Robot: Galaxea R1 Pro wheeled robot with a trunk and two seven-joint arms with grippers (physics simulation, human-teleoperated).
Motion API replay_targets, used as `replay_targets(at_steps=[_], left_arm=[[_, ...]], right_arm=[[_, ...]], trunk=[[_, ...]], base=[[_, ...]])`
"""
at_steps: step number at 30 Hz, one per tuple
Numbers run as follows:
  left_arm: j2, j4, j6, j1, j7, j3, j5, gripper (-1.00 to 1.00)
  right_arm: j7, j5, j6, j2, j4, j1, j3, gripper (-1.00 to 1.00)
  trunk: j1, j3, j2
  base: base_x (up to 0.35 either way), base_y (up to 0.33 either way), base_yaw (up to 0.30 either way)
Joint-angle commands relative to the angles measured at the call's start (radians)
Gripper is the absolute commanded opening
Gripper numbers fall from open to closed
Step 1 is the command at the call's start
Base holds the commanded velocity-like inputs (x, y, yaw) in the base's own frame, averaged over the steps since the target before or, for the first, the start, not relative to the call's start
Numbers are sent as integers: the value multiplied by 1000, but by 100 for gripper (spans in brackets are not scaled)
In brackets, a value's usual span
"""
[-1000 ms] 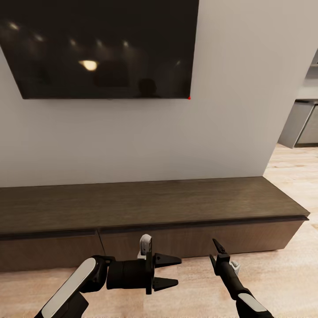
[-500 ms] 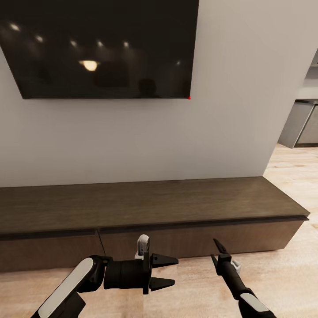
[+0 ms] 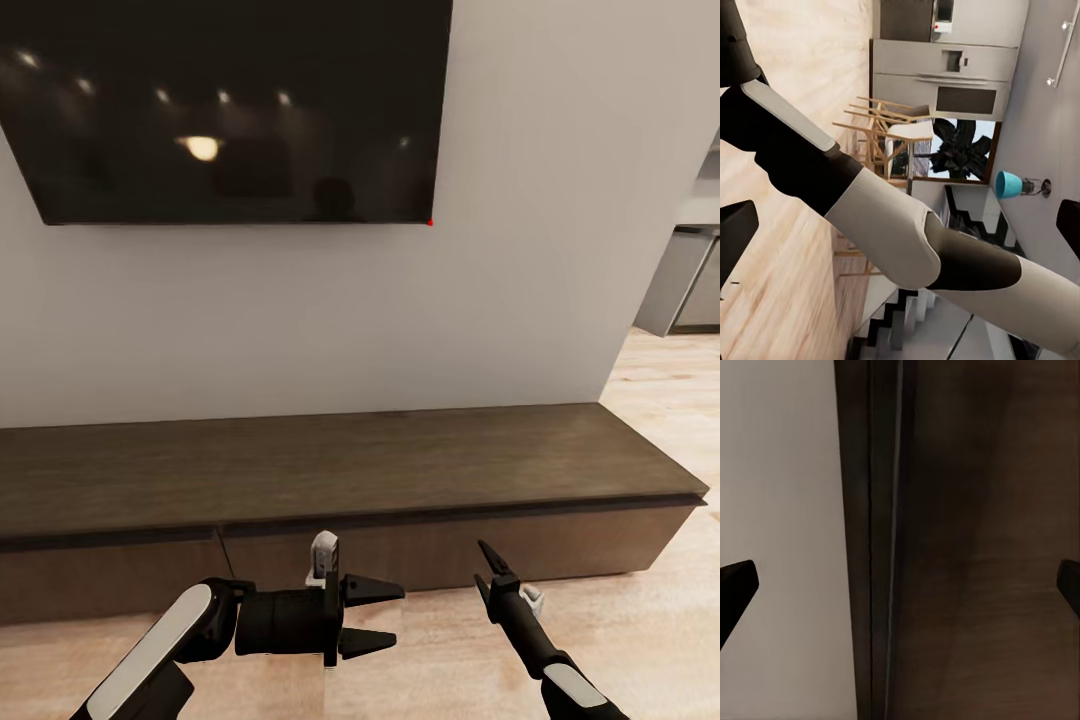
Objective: Place each of the two pumpkins and all three candles from the living room inside a cabinet in the living room (use any cabinet), then make sure every cabinet is closed, and position the cauldron so it is next to a table in the living room.
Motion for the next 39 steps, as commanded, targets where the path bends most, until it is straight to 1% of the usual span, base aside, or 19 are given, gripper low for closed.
replay_targets(at_steps=[1,8,14,17,21,22,23,25,27,28,31,39], left_arm=[[1,-1,0,-1,9,-1,11,100],[1,-1,0,-1,9,1,10,100],[1,-1,0,-1,9,2,10,100],[1,-1,0,-1,9,2,10,100],[1,-1,0,-1,9,2,10,100],[1,-1,0,-1,9,2,10,100],[1,-1,0,-1,9,3,10,100],[1,-1,0,-1,9,3,10,100],[1,-1,0,-1,9,3,9,100],[1,-1,0,-1,9,3,9,100],[0,-1,0,-1,9,1,9,100],[1,-1,0,-1,9,5,9,100]], right_arm=[[3,-10,5,-1,1,-1,8,100],[4,-10,5,1,1,-1,8,100],[11,-8,5,1,1,-1,8,100],[35,-7,5,0,1,-1,9,100],[43,-6,5,-1,-1,-1,10,100],[47,-3,5,-1,-3,-1,10,100],[55,4,5,-1,-4,-1,10,100],[77,35,5,0,-5,-1,10,100],[90,67,5,0,-5,-1,9,100],[93,76,5,0,-5,-1,9,100],[97,88,5,1,-5,-1,8,100],[100,94,5,1,-5,-1,9,100]], trunk=[[0,-1,0],[0,-1,0],[3,-24,-2],[3,-24,-2],[3,-24,-2],[3,-28,-2],[4,-32,-2],[5,-40,-3],[5,-40,-3],[5,-40,-3],[5,-40,-3],[5,-40,-3]], base=[[83,0,0],[20,0,0],[1,0,0],[0,0,0],[0,0,0],[0,0,0],[0,0,0],[0,0,0],[0,0,0],[0,0,0],[0,0,0],[7,0,0]])
